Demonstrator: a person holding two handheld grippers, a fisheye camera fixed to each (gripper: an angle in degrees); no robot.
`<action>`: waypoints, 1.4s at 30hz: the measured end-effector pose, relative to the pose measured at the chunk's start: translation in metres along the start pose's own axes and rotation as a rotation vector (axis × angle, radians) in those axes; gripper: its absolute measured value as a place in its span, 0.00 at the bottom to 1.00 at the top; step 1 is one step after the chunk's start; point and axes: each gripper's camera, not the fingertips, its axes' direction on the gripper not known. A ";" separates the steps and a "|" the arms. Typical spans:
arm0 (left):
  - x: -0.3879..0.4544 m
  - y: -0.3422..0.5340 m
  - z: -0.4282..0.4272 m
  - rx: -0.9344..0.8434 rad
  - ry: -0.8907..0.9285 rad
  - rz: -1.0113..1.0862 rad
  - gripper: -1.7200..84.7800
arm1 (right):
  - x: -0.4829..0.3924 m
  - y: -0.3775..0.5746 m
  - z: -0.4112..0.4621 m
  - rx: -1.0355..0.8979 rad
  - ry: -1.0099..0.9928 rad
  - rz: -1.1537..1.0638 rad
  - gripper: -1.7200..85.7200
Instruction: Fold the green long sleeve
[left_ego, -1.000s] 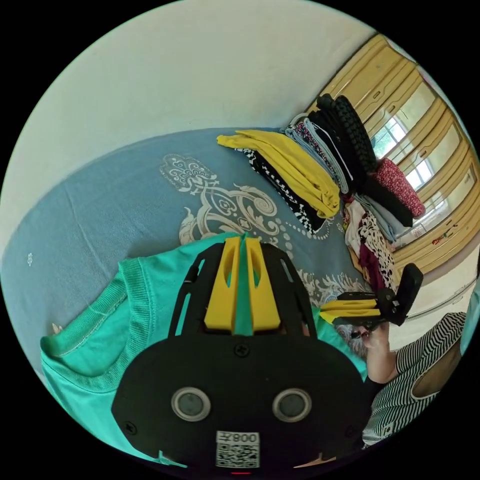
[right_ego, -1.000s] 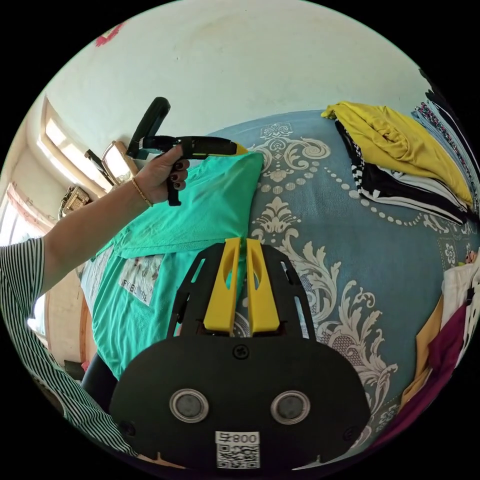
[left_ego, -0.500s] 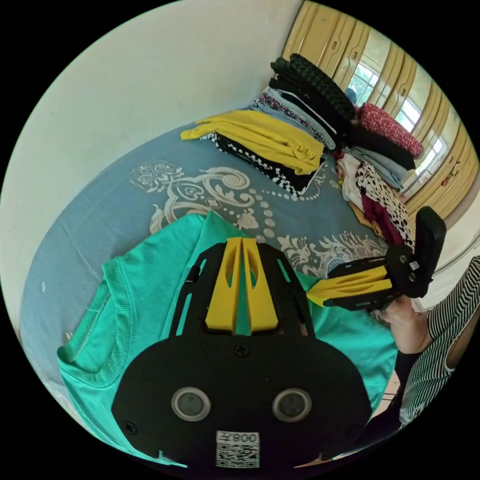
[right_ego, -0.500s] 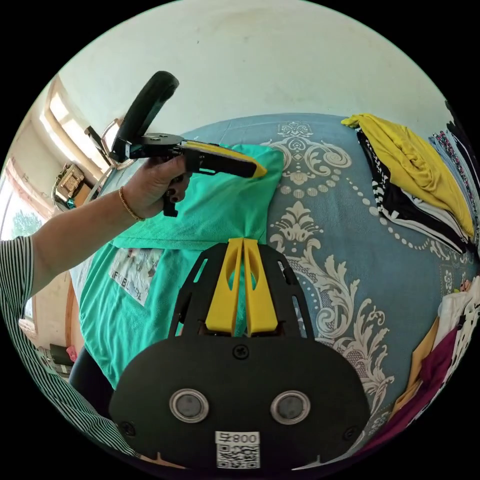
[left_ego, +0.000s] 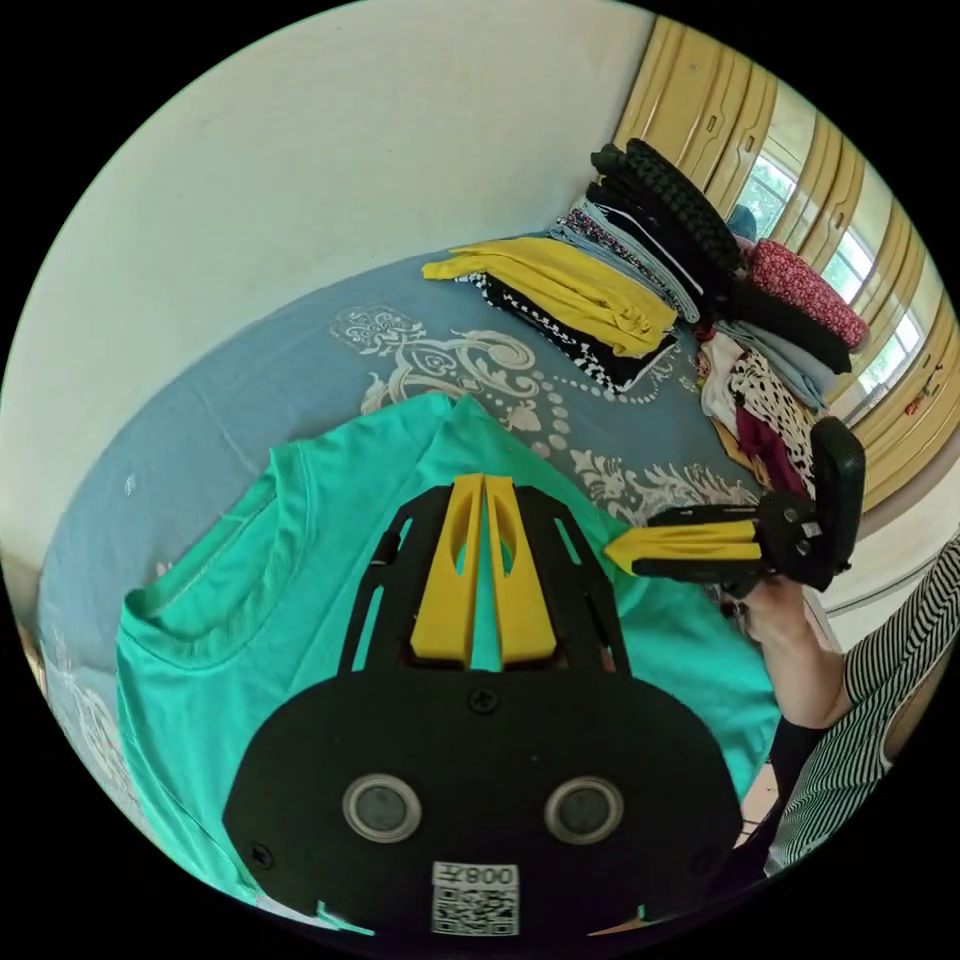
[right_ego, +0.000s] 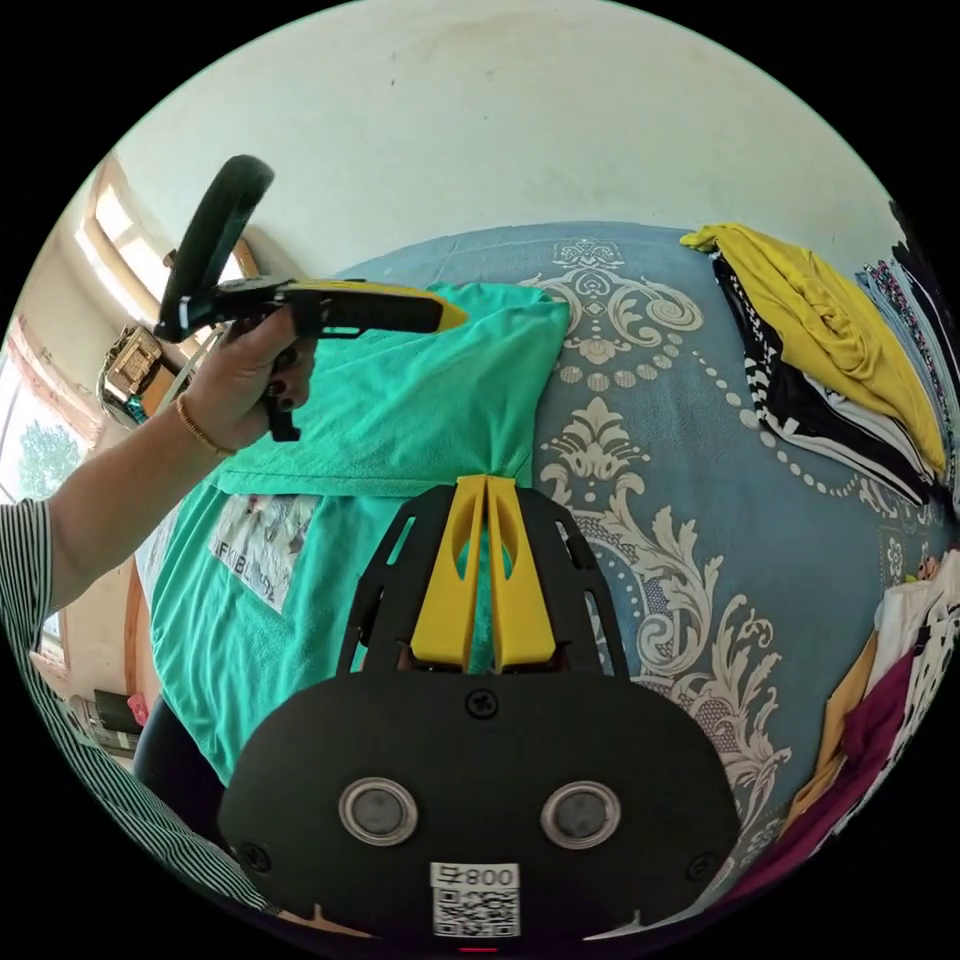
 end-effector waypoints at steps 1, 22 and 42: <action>0.000 0.011 -0.003 -0.006 -0.008 -0.004 0.02 | -0.005 -0.001 0.000 -0.001 0.012 -0.005 0.02; -0.114 0.568 -0.255 0.399 -0.140 -1.097 0.06 | -0.234 -0.068 -0.021 -0.031 0.013 -0.221 0.02; -0.245 0.853 -0.294 0.930 -0.013 -1.676 0.07 | -0.454 -0.161 0.154 -0.262 -0.008 -0.479 0.02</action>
